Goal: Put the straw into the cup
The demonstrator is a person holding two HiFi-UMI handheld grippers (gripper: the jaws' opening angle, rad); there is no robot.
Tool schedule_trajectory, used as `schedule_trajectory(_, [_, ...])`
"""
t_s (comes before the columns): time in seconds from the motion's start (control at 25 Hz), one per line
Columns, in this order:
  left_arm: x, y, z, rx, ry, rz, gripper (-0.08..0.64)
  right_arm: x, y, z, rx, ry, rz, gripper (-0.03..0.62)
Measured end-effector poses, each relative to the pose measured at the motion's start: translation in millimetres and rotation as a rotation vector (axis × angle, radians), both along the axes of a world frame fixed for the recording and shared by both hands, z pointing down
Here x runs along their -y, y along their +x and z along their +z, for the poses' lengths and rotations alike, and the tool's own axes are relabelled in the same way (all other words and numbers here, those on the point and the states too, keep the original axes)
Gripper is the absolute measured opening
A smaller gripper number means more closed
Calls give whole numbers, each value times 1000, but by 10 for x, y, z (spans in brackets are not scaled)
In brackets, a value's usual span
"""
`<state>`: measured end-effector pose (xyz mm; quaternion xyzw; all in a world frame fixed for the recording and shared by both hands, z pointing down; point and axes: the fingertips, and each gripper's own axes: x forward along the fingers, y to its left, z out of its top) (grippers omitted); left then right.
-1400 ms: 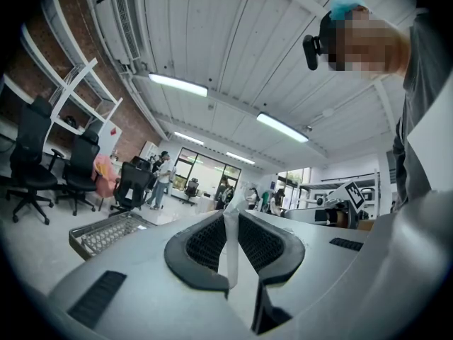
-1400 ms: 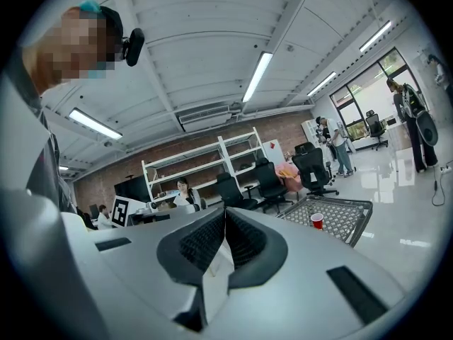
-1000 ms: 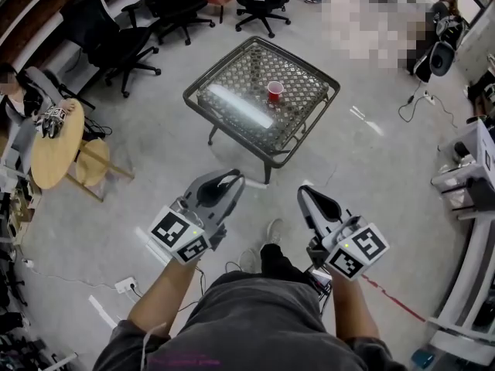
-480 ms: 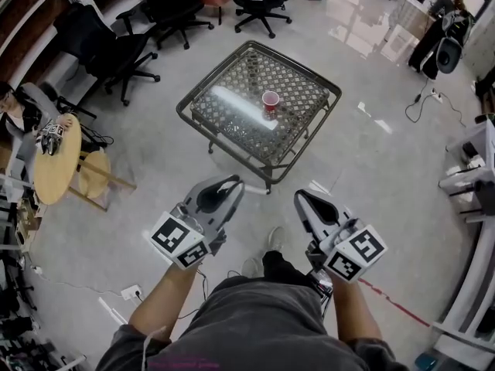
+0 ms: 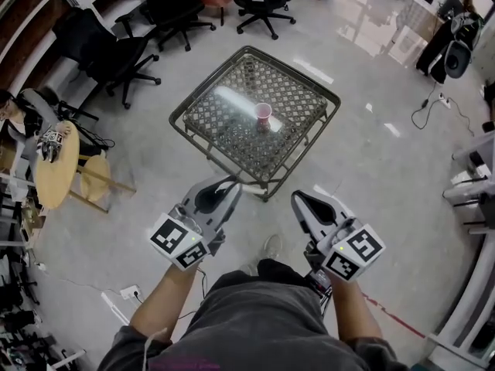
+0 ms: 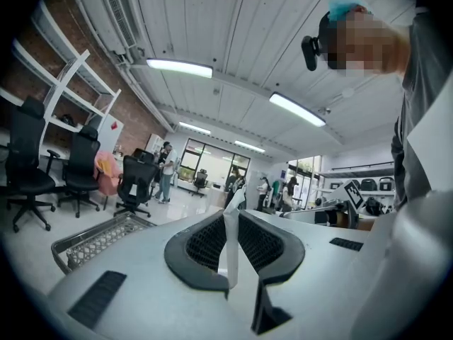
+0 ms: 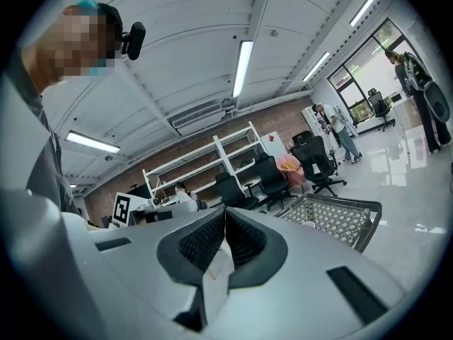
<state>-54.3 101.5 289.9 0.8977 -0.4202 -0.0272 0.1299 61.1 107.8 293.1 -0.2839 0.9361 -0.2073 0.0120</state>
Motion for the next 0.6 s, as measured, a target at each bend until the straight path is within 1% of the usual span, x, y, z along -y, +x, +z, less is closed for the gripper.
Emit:
schedule_trajectory(0.12, [144,107,-11,12,3,-13,55,161,110,8,7,-3,-14,14])
schedule_trajectory(0.36, [367,199,21,27,-11,-39,55,433,243,29,21,-7,-30,14])
schedule_trajectory(0.6, [575,217,73,32,-23,-51,55,656,264,82,25,-18,-41,14])
